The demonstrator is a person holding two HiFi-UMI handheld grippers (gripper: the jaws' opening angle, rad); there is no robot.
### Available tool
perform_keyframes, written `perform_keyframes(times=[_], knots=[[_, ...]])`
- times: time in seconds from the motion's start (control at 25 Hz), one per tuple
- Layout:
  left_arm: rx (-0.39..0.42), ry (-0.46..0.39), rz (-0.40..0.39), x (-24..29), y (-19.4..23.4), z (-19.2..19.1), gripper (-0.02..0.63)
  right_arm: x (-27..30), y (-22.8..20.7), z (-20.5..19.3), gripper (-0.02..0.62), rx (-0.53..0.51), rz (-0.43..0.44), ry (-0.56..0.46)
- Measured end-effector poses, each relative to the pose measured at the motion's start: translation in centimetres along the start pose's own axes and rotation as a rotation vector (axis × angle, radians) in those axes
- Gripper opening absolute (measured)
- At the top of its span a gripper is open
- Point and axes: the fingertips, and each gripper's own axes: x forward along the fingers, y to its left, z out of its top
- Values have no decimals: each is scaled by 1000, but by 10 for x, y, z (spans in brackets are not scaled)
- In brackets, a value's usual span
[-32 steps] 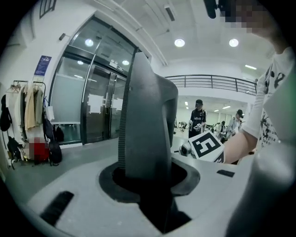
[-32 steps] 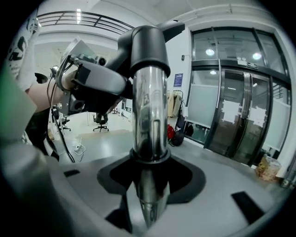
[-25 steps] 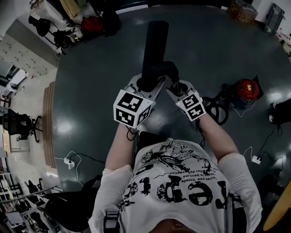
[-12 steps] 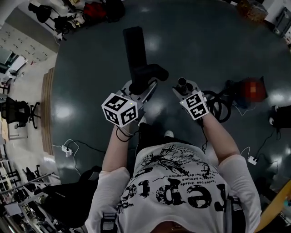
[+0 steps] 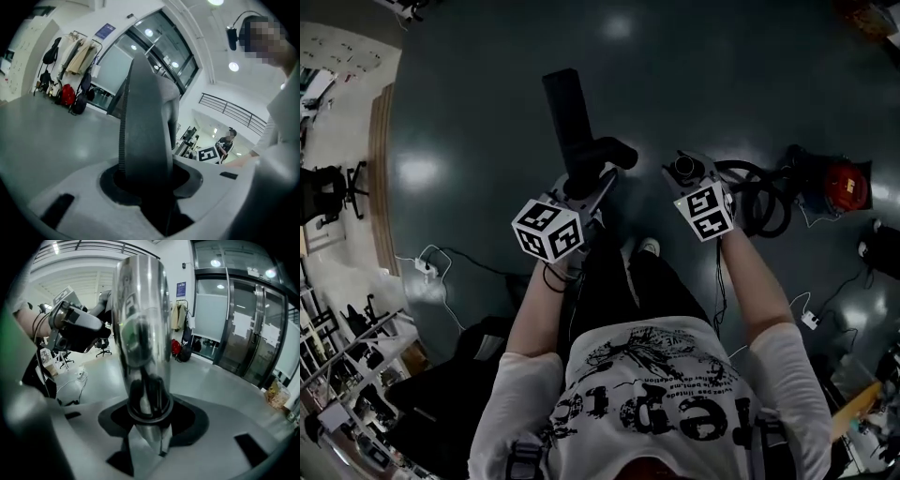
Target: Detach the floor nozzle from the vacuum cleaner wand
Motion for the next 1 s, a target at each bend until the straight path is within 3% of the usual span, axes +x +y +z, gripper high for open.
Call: perform_keyframes(times=[0.16, 0.44, 0.64, 0.84, 1.0], knots=[[-53, 11, 20, 34, 76, -39, 126, 76, -11, -39, 179, -21, 31, 25], [-15, 61, 19, 85, 220, -123, 126, 213, -8, -116, 179, -17, 84, -27], [-15, 86, 50, 125, 331, -200, 126, 306, 16, -140, 179, -78, 217, -94], [-74, 39, 114, 164, 427, -267, 126, 400, 30, -147, 172, -119, 310, -139], [-163, 30, 147, 186, 492, -335, 126, 487, 45, -196, 167, -124, 325, -72]])
